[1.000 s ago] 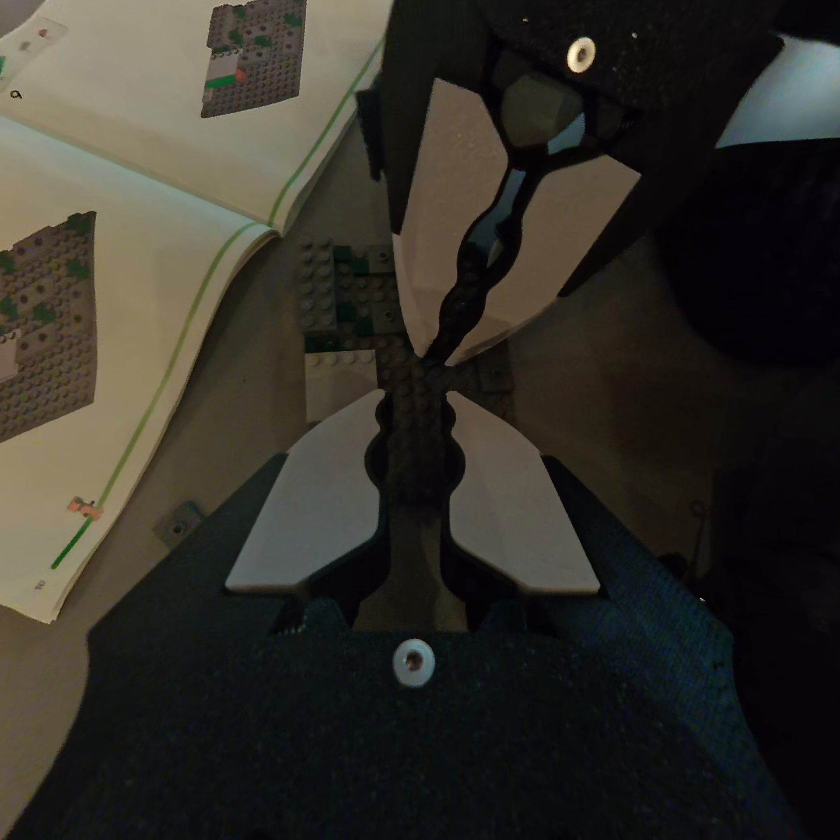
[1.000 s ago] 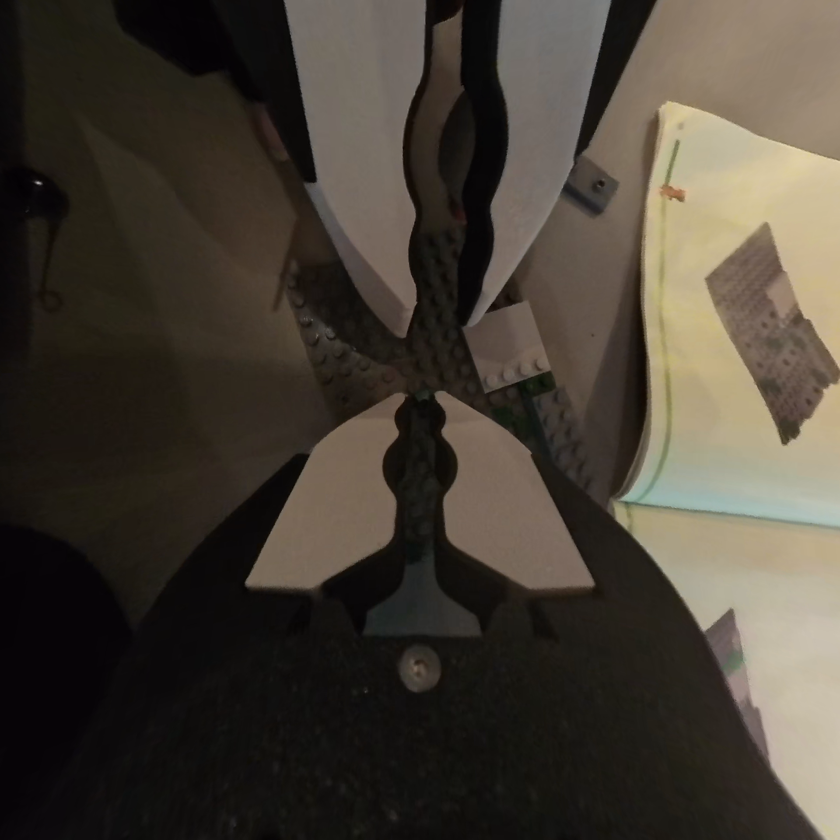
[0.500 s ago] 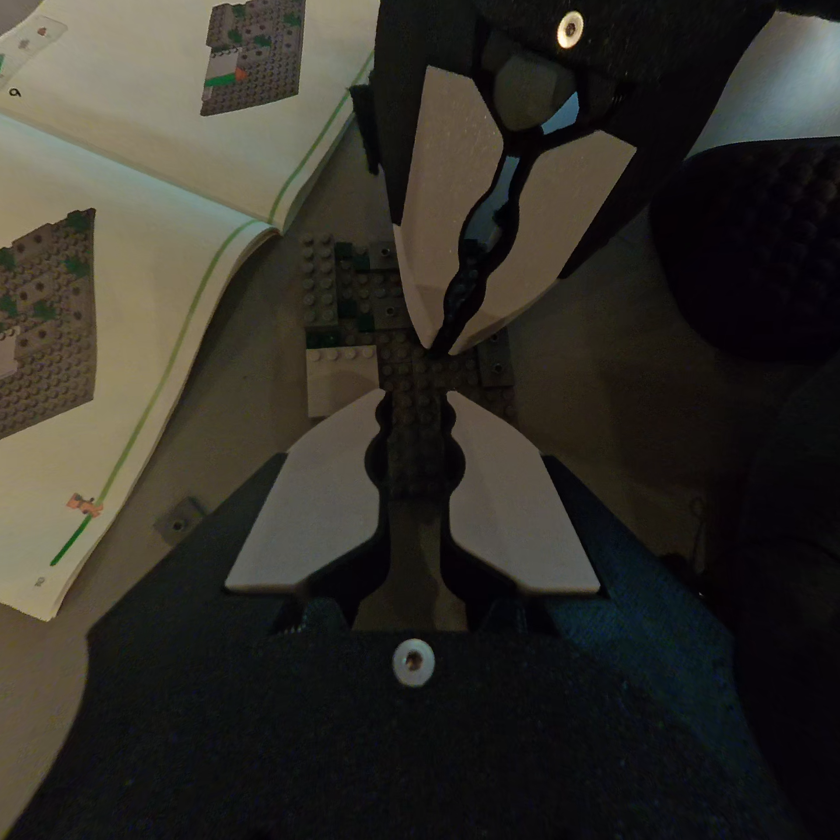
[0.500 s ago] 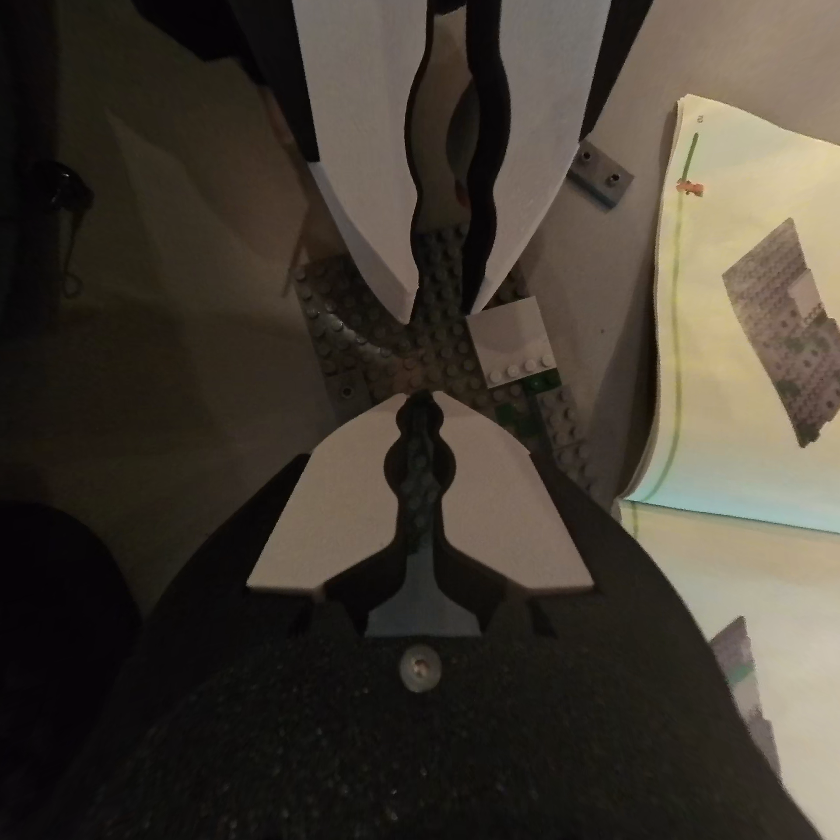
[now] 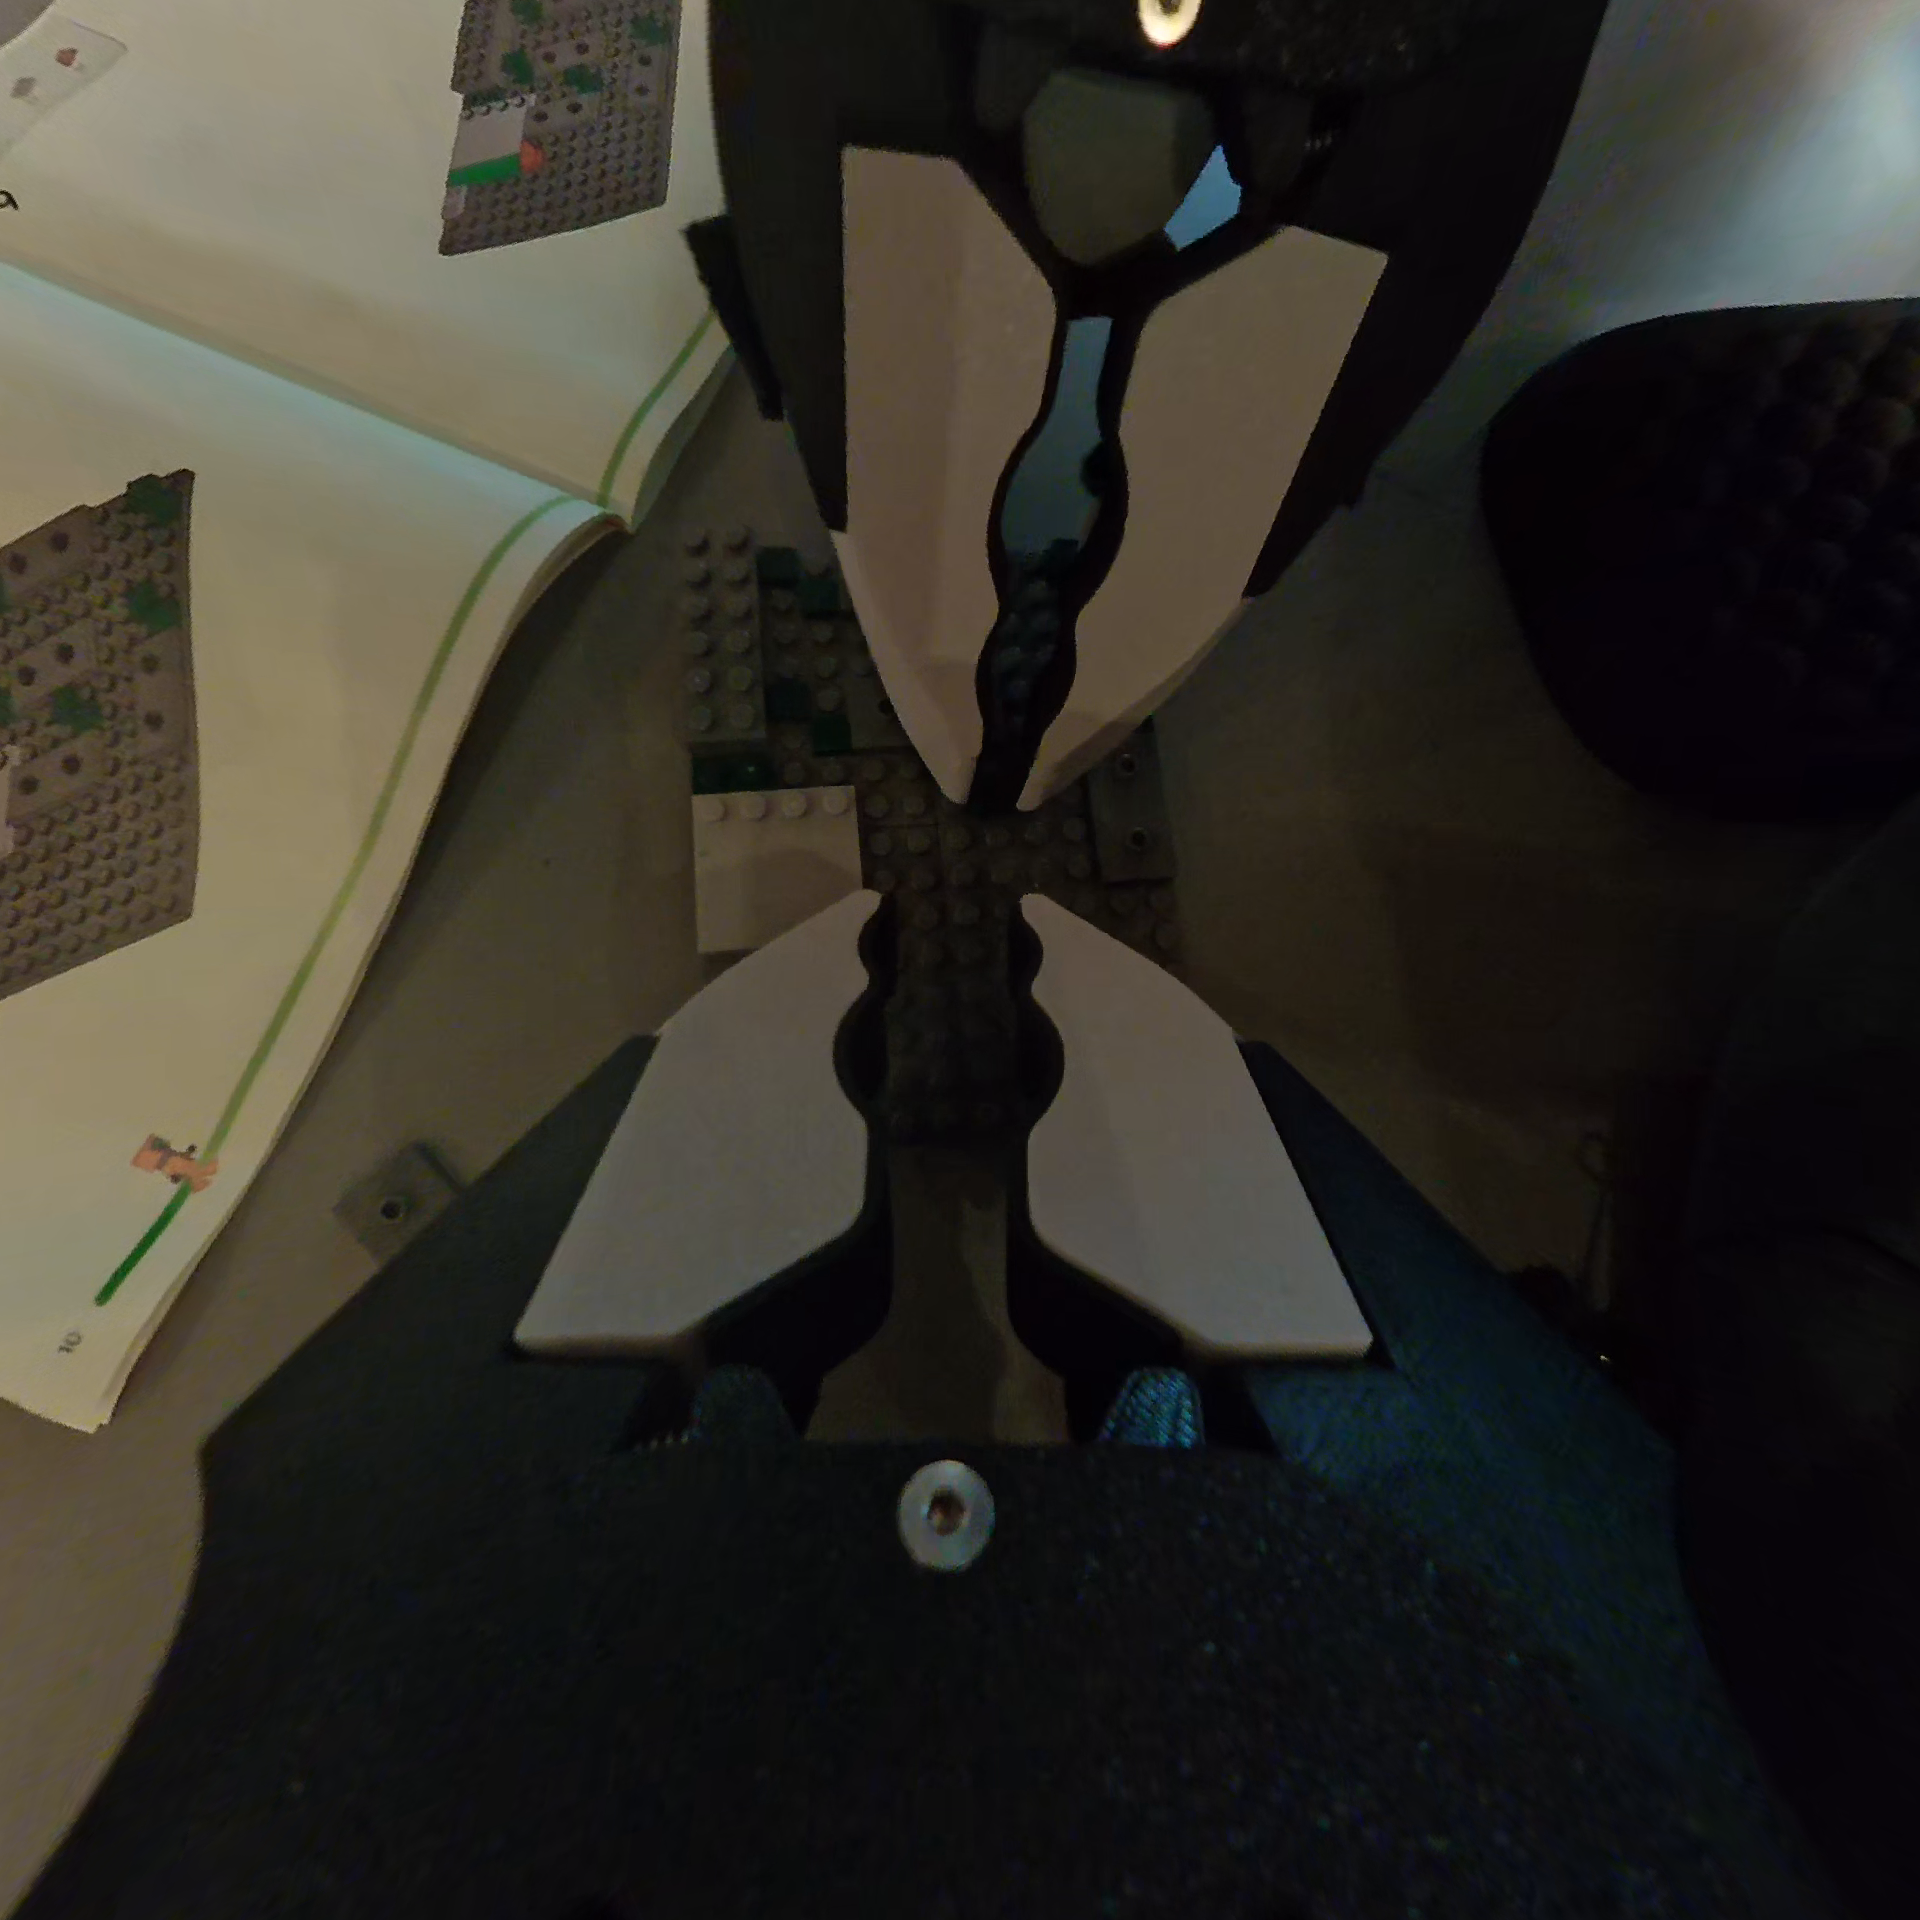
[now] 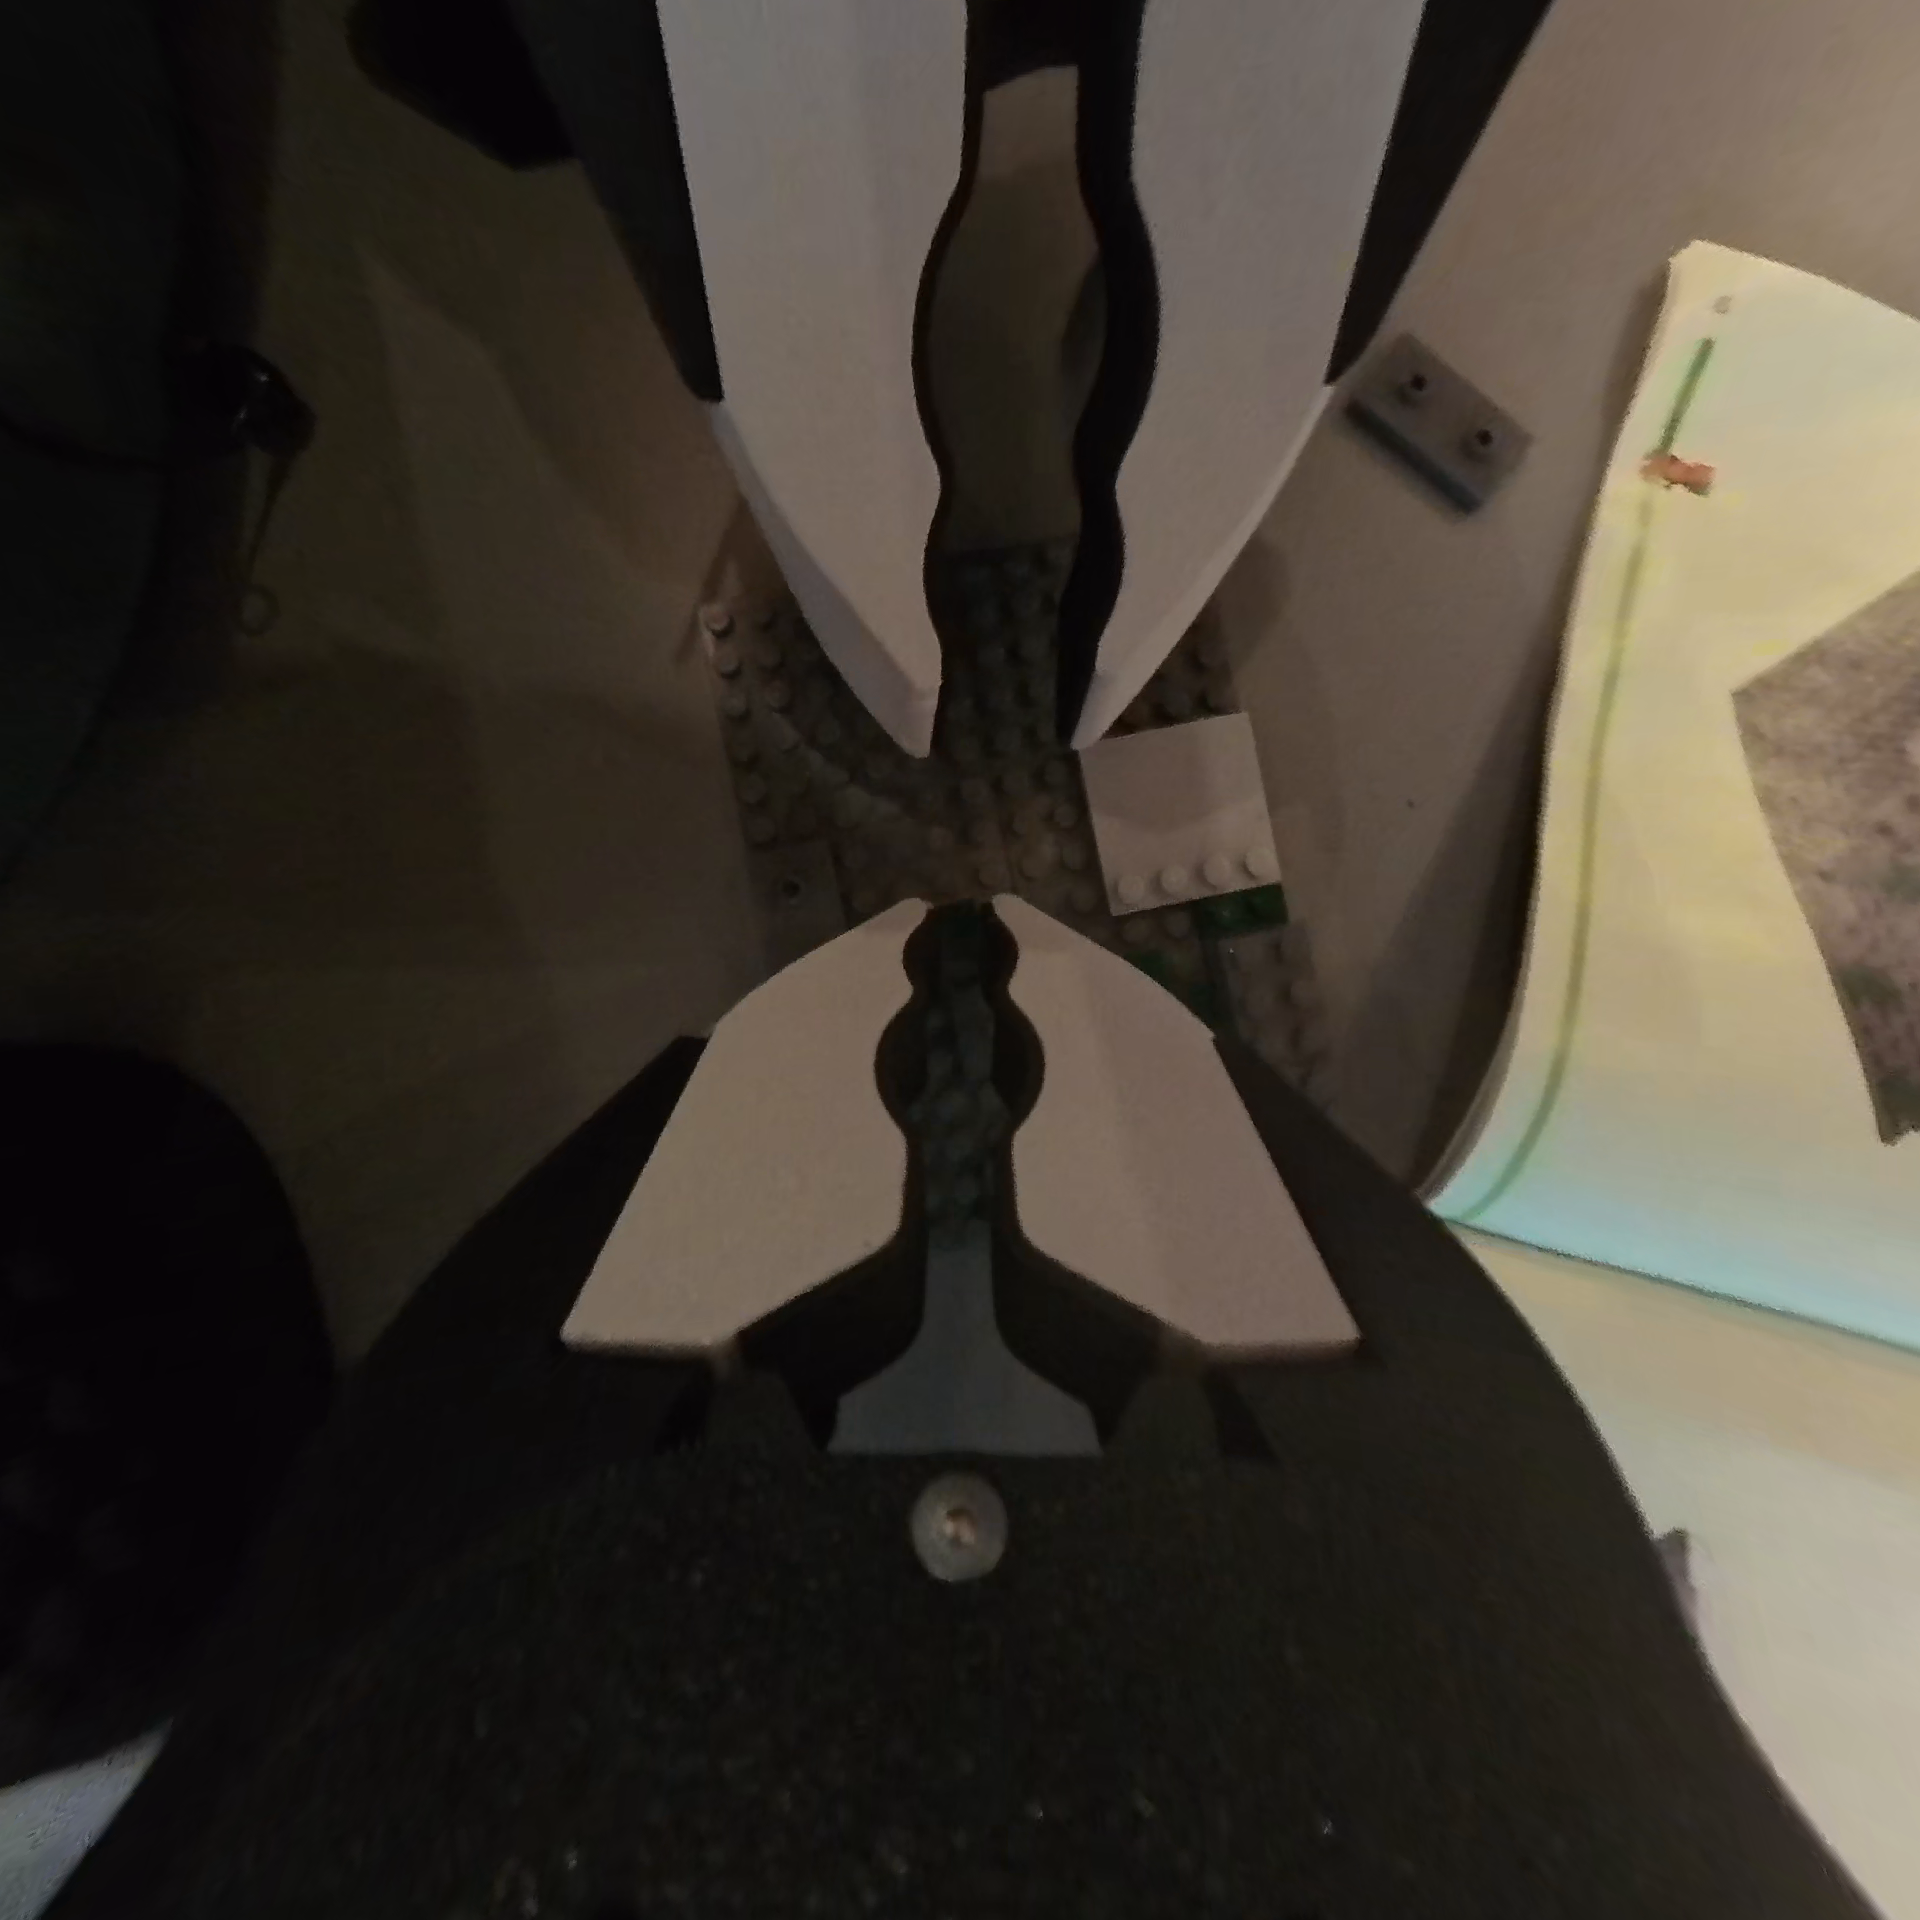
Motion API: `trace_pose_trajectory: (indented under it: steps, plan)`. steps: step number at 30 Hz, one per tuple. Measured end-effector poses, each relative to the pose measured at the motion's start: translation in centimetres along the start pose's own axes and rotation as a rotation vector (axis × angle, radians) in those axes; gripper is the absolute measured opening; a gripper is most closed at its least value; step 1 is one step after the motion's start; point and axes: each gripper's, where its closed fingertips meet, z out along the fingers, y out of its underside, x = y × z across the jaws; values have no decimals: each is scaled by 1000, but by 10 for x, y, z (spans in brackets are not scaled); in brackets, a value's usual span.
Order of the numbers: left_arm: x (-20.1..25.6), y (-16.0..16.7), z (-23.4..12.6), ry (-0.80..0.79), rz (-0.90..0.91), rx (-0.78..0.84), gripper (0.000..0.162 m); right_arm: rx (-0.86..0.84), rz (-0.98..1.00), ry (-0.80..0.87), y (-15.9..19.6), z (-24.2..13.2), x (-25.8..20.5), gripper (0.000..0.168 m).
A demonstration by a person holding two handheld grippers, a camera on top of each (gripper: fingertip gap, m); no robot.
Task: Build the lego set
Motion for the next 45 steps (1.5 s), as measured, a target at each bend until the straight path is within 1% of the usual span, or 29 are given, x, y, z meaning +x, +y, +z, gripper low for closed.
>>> trace_pose_trajectory:
  steps: [5,14,18,23,26,28,35,45]
  plan:
    - [0,0,0,3,-1,2,20,-14,-3,-24,0,0,-1,7]
    - [2,1,1,9,5,-2,20,-9,-2,-10,0,0,-1,5]
    - [1,1,1,6,3,-1,20,3,3,-10,-1,-1,-1,10]
    - [0,2,1,5,-1,-1,20,84,41,16,-6,-14,1,13]
    - [0,2,1,6,-2,0,20,126,71,57,-3,-24,3,12]
    - [0,2,2,9,-2,-1,20,133,77,74,-1,-24,3,10]
    - [1,3,4,8,6,-12,20,58,11,47,-4,-2,-3,11]
    - [0,4,3,11,2,-8,20,5,-47,-9,-2,1,-1,6]
